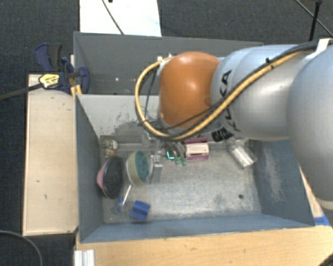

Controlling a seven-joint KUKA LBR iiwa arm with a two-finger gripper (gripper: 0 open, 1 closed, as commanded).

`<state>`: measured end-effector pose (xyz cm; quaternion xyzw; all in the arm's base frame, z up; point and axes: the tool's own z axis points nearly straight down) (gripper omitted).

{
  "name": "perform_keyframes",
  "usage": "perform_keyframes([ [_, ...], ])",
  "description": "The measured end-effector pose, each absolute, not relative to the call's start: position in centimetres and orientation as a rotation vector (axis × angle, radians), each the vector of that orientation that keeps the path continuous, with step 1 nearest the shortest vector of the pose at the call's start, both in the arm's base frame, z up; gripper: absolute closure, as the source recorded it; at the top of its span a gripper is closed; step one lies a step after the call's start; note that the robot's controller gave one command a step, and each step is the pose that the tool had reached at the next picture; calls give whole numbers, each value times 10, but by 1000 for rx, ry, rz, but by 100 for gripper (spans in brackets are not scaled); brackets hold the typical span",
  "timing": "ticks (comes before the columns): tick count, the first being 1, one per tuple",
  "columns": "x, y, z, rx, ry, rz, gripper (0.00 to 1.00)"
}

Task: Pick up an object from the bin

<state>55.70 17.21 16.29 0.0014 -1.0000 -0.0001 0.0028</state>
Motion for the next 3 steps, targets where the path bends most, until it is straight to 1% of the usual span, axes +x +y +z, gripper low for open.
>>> perform_keyframes([
  [1, 549, 169, 74, 110, -3143, -2, 0],
  [2, 553, 169, 80, 100, -3153, -5, 100],
  [3, 557, 166, 160, 112, -3150, -4, 100],
])
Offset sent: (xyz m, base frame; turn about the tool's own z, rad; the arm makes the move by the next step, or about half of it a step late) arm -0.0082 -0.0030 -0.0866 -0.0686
